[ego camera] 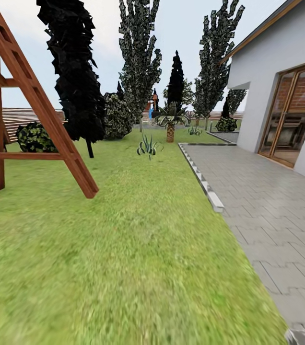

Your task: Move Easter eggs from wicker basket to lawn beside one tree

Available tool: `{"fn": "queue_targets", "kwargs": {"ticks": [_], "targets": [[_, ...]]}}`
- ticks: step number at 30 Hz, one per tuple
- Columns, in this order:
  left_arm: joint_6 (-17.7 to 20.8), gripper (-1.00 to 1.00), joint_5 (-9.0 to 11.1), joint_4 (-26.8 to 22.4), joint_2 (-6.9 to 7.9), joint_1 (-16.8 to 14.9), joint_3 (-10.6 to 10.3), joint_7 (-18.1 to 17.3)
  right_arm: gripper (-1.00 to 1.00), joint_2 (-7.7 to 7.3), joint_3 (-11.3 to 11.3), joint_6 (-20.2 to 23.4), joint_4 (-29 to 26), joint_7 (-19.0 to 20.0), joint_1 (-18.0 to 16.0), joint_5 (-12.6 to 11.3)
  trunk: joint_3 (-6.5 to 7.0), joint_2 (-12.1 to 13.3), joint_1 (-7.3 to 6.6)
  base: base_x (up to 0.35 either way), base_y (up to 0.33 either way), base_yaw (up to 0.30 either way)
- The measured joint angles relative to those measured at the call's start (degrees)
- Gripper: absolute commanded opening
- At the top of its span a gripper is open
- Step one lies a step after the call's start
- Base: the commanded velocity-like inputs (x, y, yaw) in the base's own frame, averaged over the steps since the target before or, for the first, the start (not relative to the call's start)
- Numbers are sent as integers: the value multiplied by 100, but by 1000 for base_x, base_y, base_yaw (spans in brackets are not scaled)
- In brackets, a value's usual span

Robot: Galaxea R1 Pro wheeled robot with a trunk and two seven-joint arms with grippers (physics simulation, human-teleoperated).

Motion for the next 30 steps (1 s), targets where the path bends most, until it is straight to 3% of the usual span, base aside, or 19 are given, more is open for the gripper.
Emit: {"fn": "queue_targets", "kwargs": {"ticks": [30], "targets": [[0,100,0,0,0,0,0,6,100,-2,0,0,1,0,0,2,0,0,0,329,0,0]]}}
